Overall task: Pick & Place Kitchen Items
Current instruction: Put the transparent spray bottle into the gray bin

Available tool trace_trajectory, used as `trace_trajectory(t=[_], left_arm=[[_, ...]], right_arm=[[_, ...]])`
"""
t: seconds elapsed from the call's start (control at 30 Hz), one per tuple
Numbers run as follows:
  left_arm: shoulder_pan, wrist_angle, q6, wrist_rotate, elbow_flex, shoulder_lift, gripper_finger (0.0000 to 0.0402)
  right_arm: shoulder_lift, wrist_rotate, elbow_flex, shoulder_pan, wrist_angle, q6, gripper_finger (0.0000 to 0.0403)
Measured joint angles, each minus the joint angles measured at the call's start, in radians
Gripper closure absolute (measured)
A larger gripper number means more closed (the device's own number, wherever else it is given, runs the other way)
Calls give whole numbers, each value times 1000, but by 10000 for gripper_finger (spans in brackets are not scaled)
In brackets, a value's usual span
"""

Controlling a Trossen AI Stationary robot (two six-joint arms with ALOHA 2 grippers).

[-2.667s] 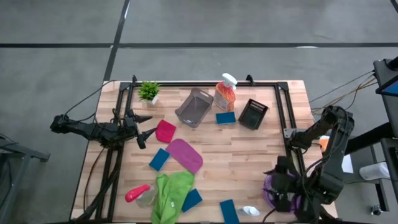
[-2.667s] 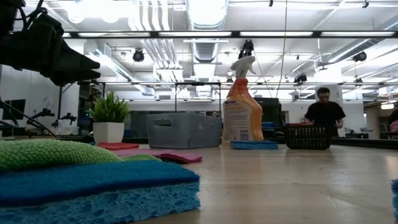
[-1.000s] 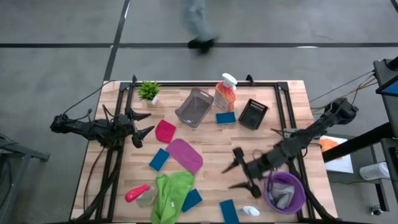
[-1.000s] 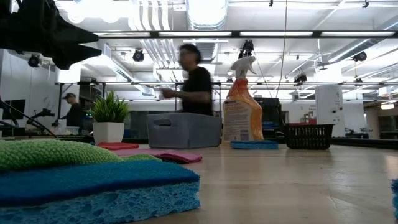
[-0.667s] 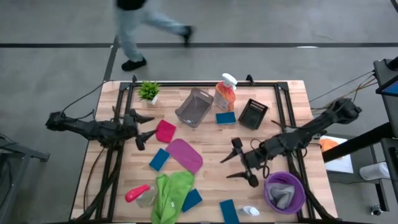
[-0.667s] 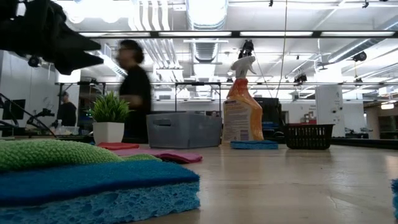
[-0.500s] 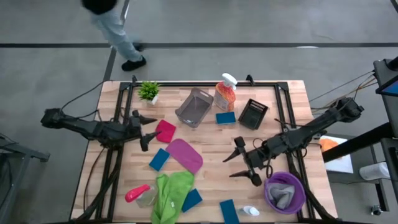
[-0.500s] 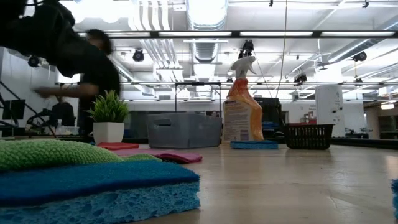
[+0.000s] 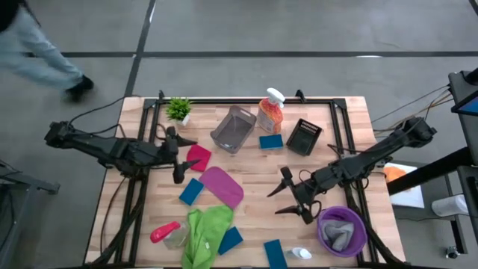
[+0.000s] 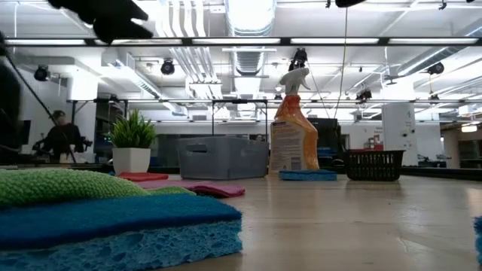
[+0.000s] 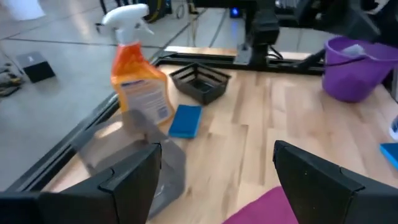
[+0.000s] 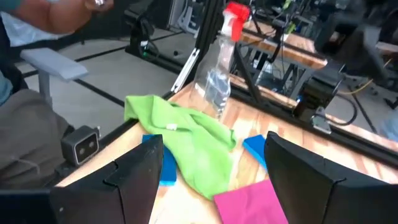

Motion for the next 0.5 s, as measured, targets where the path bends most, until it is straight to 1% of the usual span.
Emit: trace_trajectory(t=[0.1, 0.27, 0.37, 0.5], left_arm=[[0, -52, -16, 13, 69, 98, 90], [-3, -198, -65, 21, 193, 247, 90], [-16, -259, -68, 20, 276, 306, 90], [-36, -257, -39, 11, 344, 348, 90]], right_arm=[[18, 0, 0, 0, 1, 2, 131], [28, -3, 0, 0, -4, 21, 131], [17, -4, 0, 5, -17, 27, 131], [4, -4, 0, 14, -7, 26, 131]])
